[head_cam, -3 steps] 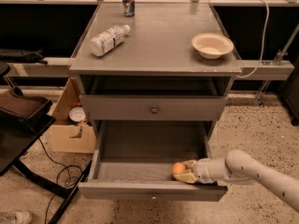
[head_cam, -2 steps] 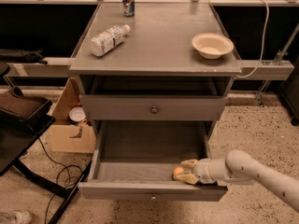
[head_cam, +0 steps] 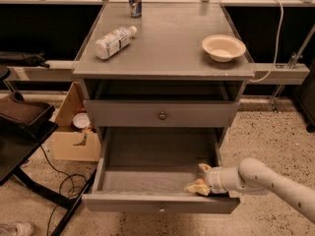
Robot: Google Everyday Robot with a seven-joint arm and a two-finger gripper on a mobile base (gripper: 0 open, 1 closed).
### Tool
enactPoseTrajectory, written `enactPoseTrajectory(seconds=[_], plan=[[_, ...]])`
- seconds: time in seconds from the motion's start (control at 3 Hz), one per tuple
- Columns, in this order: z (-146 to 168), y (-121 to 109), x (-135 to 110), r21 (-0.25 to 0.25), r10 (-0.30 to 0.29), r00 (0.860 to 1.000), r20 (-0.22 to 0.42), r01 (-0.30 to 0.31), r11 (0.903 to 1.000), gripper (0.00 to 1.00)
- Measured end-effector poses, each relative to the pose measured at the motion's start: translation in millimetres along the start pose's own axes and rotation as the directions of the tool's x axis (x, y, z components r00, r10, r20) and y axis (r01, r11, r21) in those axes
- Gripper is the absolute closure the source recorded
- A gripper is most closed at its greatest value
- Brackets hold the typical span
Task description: Place orange into middle drawer
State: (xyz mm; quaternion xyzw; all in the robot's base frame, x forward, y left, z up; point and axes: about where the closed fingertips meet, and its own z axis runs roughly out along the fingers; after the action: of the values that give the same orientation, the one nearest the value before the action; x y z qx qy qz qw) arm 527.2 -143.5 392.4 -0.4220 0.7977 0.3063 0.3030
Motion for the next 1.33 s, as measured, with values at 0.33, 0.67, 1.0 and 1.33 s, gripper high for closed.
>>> enactPoseTrajectory(seconds=[0.33,0.67,1.0,1.33], plan=[[1.0,-4.6,-2.4,0.0,0.0,1.0,0.0,0.0,1.0,0.0],[1.8,-8.1,-4.2,0.0,0.0,1.0,0.0,0.0,1.0,0.0],[-6.3,2.3,-17.5,-0.022,-0.015,1.0,0.024,0.016,0.9996,0.21],[-112.3,78.5,-99.3,-0.067,-0.165,0.972,0.165,0.178,0.9817,0.52]])
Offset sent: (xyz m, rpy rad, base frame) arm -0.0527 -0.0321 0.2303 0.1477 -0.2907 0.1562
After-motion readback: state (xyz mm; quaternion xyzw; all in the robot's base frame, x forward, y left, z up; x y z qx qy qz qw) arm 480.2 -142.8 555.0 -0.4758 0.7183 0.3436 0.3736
